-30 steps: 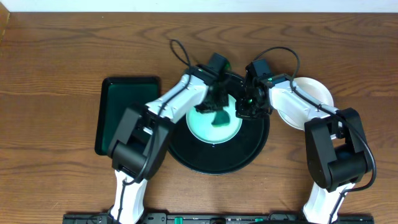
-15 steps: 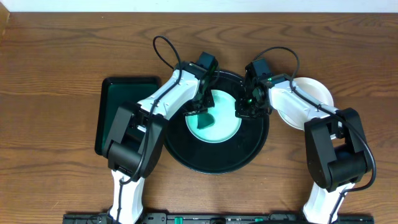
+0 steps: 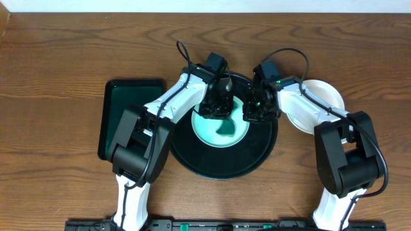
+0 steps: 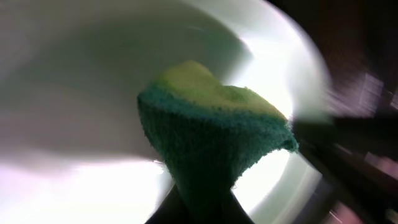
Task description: Clean dirty plates on tray and stack at the side
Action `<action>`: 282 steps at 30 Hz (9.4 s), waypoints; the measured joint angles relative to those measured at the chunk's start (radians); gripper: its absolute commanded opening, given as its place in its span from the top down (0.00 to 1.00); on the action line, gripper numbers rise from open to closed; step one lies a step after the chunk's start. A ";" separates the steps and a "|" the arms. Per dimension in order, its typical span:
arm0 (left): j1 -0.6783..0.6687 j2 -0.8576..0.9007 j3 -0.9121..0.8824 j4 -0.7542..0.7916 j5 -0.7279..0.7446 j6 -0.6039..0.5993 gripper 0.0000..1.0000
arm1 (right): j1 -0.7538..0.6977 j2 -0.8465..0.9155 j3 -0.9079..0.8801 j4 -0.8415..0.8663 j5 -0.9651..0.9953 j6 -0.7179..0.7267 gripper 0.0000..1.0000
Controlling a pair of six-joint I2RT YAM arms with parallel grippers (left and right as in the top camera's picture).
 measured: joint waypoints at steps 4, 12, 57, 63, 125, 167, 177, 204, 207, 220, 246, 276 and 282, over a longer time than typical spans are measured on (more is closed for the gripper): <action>-0.005 -0.002 0.000 -0.005 -0.205 -0.083 0.93 | 0.000 0.000 0.000 0.000 -0.005 0.000 0.99; -0.017 -0.004 0.026 -0.121 -0.440 -0.189 0.93 | 0.000 0.001 0.000 0.001 -0.011 0.000 0.99; 0.421 -0.462 0.050 -0.355 -0.539 -0.135 0.93 | 0.529 -0.404 0.055 -0.190 1.279 -0.093 0.99; 0.421 -0.462 0.050 -0.348 -0.539 -0.135 0.93 | 0.669 -0.404 0.055 -0.195 1.595 -0.093 0.99; 0.454 -0.462 0.050 -0.299 -0.536 -0.121 0.93 | -0.693 -0.405 -0.059 -0.182 0.188 -0.046 0.99; 0.475 -0.461 -0.262 -0.083 -0.538 0.079 0.93 | -0.476 -0.407 -0.001 -0.220 0.152 -0.126 0.02; 0.544 -0.460 -0.526 0.190 -0.545 0.099 0.32 | -0.473 -0.407 -0.001 -0.223 0.160 -0.141 0.02; 0.544 -0.820 -0.355 -0.054 -0.537 0.099 0.25 | -0.468 -0.911 0.126 -0.406 0.163 -0.316 0.01; 0.544 -0.820 -0.355 -0.054 -0.537 0.099 0.25 | -0.468 -0.983 0.126 -0.414 0.162 -0.317 0.01; 0.544 -0.820 -0.355 -0.056 -0.537 0.099 0.25 | -0.468 -1.126 0.130 -0.562 0.176 -0.325 0.01; 0.544 -0.820 -0.356 -0.056 -0.541 0.099 0.25 | -0.468 -1.571 -0.565 0.143 0.212 -0.462 0.01; 0.544 -0.819 -0.356 -0.058 -0.541 0.099 0.25 | -0.425 -1.958 -1.239 0.633 0.064 -0.474 0.01; 0.544 -0.819 -0.356 -0.057 -0.541 0.100 0.25 | -0.425 -1.958 -1.239 0.633 0.064 -0.474 0.01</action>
